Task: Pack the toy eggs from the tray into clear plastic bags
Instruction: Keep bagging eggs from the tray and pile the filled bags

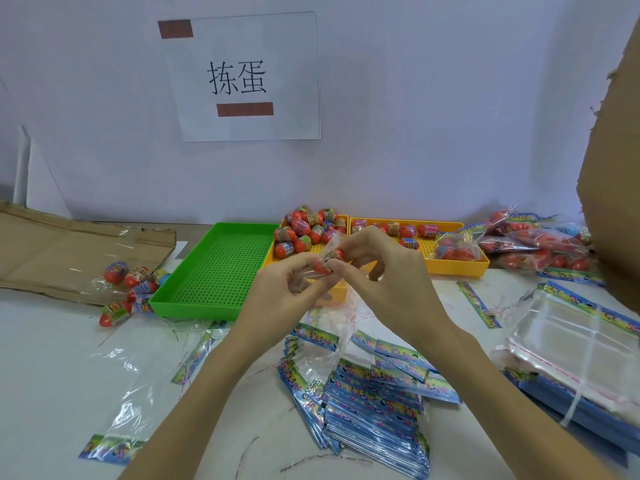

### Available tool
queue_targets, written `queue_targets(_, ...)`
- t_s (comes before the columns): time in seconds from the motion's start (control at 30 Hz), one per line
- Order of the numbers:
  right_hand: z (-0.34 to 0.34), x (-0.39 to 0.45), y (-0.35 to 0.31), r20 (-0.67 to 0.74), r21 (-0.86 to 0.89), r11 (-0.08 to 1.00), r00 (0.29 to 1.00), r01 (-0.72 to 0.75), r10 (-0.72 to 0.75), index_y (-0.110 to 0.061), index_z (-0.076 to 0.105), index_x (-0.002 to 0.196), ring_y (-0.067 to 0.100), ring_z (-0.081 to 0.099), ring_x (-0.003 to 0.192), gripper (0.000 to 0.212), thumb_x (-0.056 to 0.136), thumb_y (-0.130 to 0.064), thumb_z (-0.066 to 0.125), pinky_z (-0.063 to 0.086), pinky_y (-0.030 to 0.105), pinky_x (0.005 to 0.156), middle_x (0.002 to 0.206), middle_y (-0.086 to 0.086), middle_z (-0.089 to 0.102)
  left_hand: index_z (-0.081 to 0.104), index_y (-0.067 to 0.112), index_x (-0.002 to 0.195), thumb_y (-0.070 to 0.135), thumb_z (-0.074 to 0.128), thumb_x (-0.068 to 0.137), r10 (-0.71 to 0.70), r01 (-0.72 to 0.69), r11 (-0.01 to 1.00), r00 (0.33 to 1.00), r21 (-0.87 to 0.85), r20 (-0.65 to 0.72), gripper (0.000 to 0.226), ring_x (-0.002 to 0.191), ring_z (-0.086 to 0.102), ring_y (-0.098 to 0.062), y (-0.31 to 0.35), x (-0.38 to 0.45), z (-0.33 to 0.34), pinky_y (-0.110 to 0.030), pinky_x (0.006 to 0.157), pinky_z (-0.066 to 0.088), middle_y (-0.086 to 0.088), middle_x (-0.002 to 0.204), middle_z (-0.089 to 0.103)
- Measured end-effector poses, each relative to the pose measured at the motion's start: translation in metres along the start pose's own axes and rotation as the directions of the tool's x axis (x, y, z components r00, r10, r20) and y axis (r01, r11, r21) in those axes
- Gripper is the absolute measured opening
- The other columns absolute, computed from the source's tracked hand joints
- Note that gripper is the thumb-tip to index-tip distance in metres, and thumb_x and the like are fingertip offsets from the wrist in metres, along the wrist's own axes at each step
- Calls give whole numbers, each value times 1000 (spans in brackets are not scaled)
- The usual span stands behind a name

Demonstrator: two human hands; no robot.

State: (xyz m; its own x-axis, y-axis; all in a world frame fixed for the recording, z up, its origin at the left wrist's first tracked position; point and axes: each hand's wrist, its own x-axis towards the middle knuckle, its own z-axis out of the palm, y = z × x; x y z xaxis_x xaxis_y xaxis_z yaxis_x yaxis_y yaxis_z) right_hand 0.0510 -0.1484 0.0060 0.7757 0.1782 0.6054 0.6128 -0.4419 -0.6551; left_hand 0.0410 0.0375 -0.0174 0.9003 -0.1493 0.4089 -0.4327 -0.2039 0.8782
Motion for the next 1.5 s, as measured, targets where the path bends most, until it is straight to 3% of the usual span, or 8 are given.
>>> queue_targets(0.3,-1,0,-2,150,134,985,985,-104,84,-24,77,101,9,68,90,10,101,-26,66,56,32,71,98,-11,74,75,20,113,35,74,93,54,-53,996,999,73,-5,25,68,67,2,2,-1,0,-17,65,56,18,80,72)
queue_targets(0.5,7,-9,-2,343,70,996,939,-63,35,-21,74,111,-6,64,86,14,101,-26,65,44,9,68,95,-17,73,76,24,108,-3,72,92,32,-34,988,999,148,15,31,63,60,7,-4,0,-3,-9,59,45,15,82,75)
queue_targets(0.77,7,-8,-4,352,162,983,936,-81,19,-25,64,105,-8,64,72,3,104,-26,62,44,8,60,89,-14,73,76,20,108,20,77,97,-18,19,998,1000,62,-19,11,48,52,-3,-6,1,-1,-14,48,41,11,68,69)
queue_targets(0.97,-3,6,16,226,292,937,966,-192,127,-15,67,114,17,75,82,15,107,-19,55,55,24,66,85,1,79,76,23,98,43,71,96,-56,68,989,994,128,-92,20,51,55,-11,-5,3,-2,-26,50,47,2,68,71)
queue_targets(1.1,-16,18,57,-18,-141,972,982,-190,189,-18,70,116,13,64,113,21,108,-25,52,50,31,96,114,-5,73,77,17,90,42,69,98,-225,224,974,949,-30,-219,27,42,51,-9,-5,3,-3,-18,41,37,2,60,67)
queue_targets(1.2,-20,24,90,-14,-501,824,954,-266,300,-16,67,131,28,29,152,37,110,-34,42,19,42,124,153,8,52,78,14,99,50,65,97,-380,327,909,905,-258,-192,38,51,63,-20,1,4,-7,-19,40,39,-9,86,80)
queue_targets(1.3,-12,24,105,-1,-620,707,902,-339,431,-24,63,139,31,5,159,52,111,-48,27,6,51,128,170,12,22,74,7,111,48,62,99,-479,389,811,870,-437,-114,45,59,73,-23,4,5,-8,-22,47,53,-11,99,81)
queue_targets(1.5,-6,26,107,-69,-682,648,912,-339,404,-22,61,138,36,37,138,47,110,-44,31,28,47,112,150,15,49,74,8,113,52,59,99,-488,415,824,866,-386,-110,49,65,71,-17,-3,7,-11,-21,55,55,-8,95,81)
